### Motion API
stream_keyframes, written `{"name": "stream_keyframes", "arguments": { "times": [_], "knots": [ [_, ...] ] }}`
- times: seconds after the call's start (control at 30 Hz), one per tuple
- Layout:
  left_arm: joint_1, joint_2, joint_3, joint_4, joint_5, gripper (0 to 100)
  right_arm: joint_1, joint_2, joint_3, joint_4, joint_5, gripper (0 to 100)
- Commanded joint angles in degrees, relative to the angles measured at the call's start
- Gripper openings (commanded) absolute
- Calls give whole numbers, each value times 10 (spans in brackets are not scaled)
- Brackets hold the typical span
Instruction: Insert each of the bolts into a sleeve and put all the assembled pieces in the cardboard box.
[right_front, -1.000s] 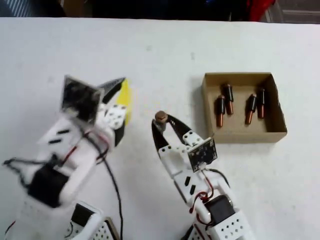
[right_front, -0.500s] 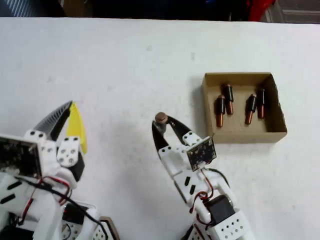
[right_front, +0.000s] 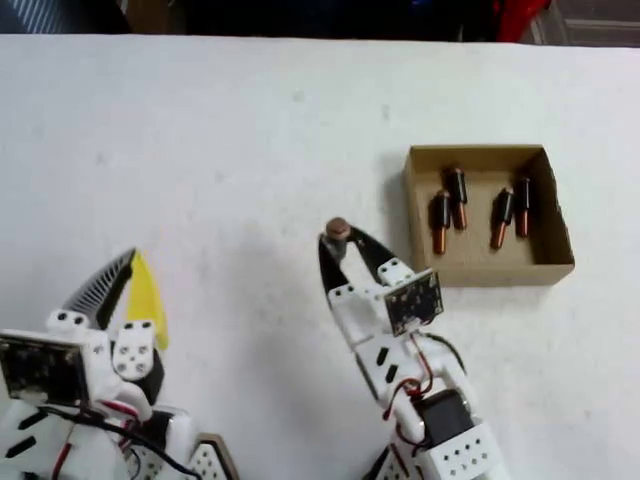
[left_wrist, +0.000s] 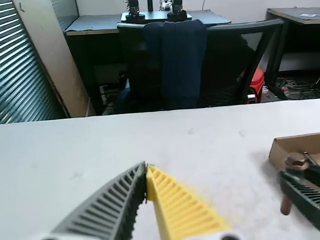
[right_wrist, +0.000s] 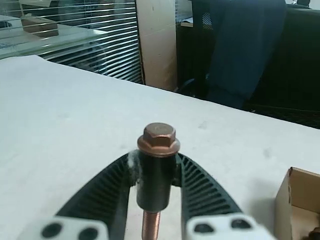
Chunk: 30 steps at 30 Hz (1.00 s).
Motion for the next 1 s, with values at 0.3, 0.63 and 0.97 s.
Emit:
{"name": "stream_keyframes", "arguments": {
  "times": [0.3,0.63,0.97],
  "knots": [
    [-56,-57,143,-7,-12,24,14,-8,-23,65,-3,16],
    [-57,-57,345,-109,-47,24,14,-8,-109,223,56,16],
    [-56,-57,447,-123,-47,24,102,-7,-187,313,89,16]
  ]
}}
